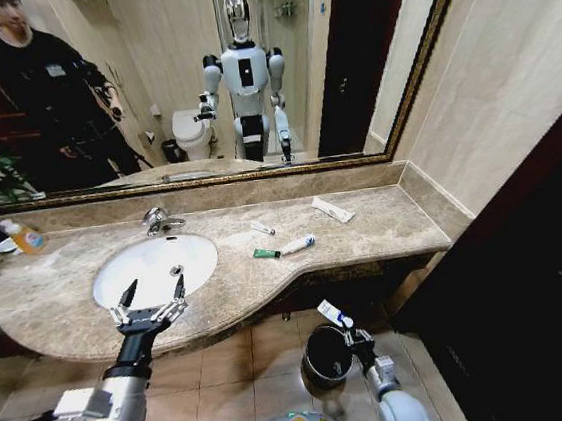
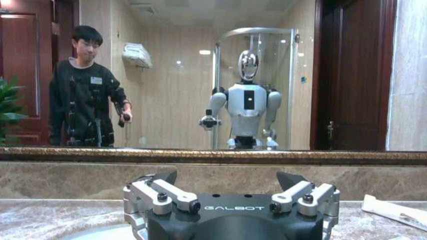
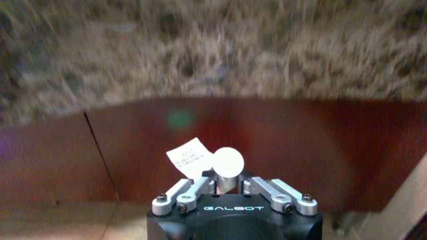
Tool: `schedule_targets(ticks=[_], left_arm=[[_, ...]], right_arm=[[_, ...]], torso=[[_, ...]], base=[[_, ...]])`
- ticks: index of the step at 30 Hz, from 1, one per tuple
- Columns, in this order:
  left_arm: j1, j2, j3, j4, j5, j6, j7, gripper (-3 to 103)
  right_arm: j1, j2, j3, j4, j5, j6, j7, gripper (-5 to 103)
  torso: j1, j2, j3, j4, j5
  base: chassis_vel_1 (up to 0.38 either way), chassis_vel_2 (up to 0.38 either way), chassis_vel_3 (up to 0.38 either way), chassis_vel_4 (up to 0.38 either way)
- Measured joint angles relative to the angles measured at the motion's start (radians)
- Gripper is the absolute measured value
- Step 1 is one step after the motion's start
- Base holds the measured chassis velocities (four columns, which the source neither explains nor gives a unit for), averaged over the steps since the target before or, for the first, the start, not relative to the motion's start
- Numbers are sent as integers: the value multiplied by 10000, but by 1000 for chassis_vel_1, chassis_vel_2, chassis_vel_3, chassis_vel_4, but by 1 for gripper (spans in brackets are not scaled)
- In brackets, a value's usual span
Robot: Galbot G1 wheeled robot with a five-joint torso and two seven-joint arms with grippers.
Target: Pick up the trash from the sink and place it in the trash bin.
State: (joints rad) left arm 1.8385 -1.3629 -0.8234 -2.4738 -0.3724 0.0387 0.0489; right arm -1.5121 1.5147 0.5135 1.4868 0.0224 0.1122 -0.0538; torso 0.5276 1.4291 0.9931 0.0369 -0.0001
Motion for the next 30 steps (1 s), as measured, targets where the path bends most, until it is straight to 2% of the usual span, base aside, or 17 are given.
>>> schedule_targets(ticks=[7, 11, 13, 18, 19, 21, 23, 24, 27, 30], left_arm=[[0, 0, 0, 0, -1, 0, 0, 100], [0, 0, 0, 0, -1, 0, 0, 100], [0, 0, 0, 0, 0, 0, 0, 100], [0, 0, 0, 0, 0, 0, 0, 100], [0, 0, 0, 0, 0, 0, 0, 100], [0, 0, 0, 0, 0, 0, 0, 100], [0, 0, 0, 0, 0, 0, 0, 100], [0, 0, 0, 0, 0, 0, 0, 100], [0, 0, 0, 0, 0, 0, 0, 100], [0, 0, 0, 0, 0, 0, 0, 100]], right_arm=[[647, 48, -11, -1624, -227, 124, 131, 18], [1218, 44, -10, -3166, -449, 640, 513, 18], [1309, 47, -12, -3457, -496, 741, 565, 15], [1492, 84, -32, -3979, -667, 897, 584, 20], [1550, 111, -41, -4080, -676, 922, 577, 29], [1584, 142, -44, -4151, -696, 960, 570, 29], [1656, 213, -48, -4347, -799, 1123, 574, 40], [1656, 213, -48, -4347, -799, 1123, 574, 40], [1683, 264, -69, -4465, -859, 1222, 574, 56], [1676, 307, -73, -4460, -863, 1239, 574, 61]], torso=[[0, 0, 0, 0, 1], [0, 0, 0, 0, 0], [0, 0, 0, 0, 1], [0, 0, 0, 0, 1], [0, 0, 0, 0, 0], [0, 0, 0, 0, 0], [0, 0, 0, 0, 0], [0, 0, 0, 0, 0], [0, 0, 0, 0, 0], [0, 0, 0, 0, 0]], base=[[0, 0, 0, 0], [0, 0, 0, 0], [0, 0, 0, 0], [0, 0, 0, 0], [0, 0, 0, 0], [0, 0, 0, 0], [0, 0, 0, 0], [0, 0, 0, 0], [0, 0, 0, 0], [0, 0, 0, 0]])
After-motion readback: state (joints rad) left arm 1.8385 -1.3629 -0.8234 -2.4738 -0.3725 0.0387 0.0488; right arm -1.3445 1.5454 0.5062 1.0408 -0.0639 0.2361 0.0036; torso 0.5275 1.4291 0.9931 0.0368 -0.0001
